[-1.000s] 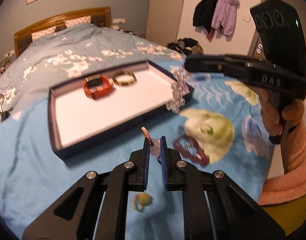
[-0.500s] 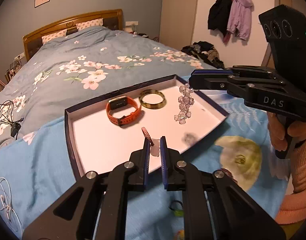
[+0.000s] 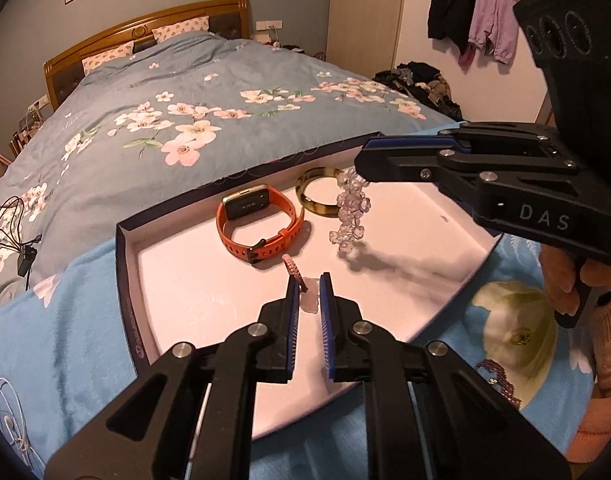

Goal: Organize jewelry
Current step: 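Lower crystal bracelet into box with right tool while left tool drops pink charm, then withdraw both tools from the box toward the rings on the bed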

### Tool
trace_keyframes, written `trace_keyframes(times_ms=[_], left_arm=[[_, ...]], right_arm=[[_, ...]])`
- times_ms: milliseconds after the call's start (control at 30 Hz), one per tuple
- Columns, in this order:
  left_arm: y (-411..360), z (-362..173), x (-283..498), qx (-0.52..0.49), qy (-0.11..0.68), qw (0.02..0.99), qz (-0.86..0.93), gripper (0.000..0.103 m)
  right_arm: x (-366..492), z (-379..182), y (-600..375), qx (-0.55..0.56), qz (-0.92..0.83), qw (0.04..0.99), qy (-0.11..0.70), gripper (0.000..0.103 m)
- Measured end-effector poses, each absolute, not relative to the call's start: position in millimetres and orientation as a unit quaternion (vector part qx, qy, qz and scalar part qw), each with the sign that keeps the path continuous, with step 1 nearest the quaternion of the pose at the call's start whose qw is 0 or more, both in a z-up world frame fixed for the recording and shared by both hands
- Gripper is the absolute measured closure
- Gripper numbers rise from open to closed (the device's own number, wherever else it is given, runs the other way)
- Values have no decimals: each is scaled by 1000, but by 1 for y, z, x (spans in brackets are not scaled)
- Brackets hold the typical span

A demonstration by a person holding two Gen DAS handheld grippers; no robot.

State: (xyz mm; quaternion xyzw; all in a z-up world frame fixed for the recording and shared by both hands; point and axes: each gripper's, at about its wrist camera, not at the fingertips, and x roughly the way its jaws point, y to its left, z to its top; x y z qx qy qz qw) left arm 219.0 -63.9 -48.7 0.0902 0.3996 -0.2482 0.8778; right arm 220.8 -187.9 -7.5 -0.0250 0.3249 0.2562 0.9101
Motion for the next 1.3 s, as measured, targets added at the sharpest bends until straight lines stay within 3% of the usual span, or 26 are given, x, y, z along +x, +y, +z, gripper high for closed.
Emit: trace_keyframes(times_ms=[700, 833, 1067, 1167, 1300], left_arm=[[-71, -78, 256, 73, 448, 859, -237, 90], [-71, -74, 255, 72, 442, 863, -234, 76], [-65, -62, 247, 66, 424, 874, -226, 65], [-60, -53, 237, 67, 409, 883, -218, 59], [-51, -38, 216, 72, 381, 897, -211, 53]], right_arm=[[241, -46, -207, -39, 211, 895, 392, 94], [238, -51, -210, -43, 207, 891, 402, 93], [236, -53, -215, -43, 195, 891, 408, 90], [234, -53, -219, -39, 184, 891, 413, 80], [226, -49, -228, -29, 179, 896, 406, 77]])
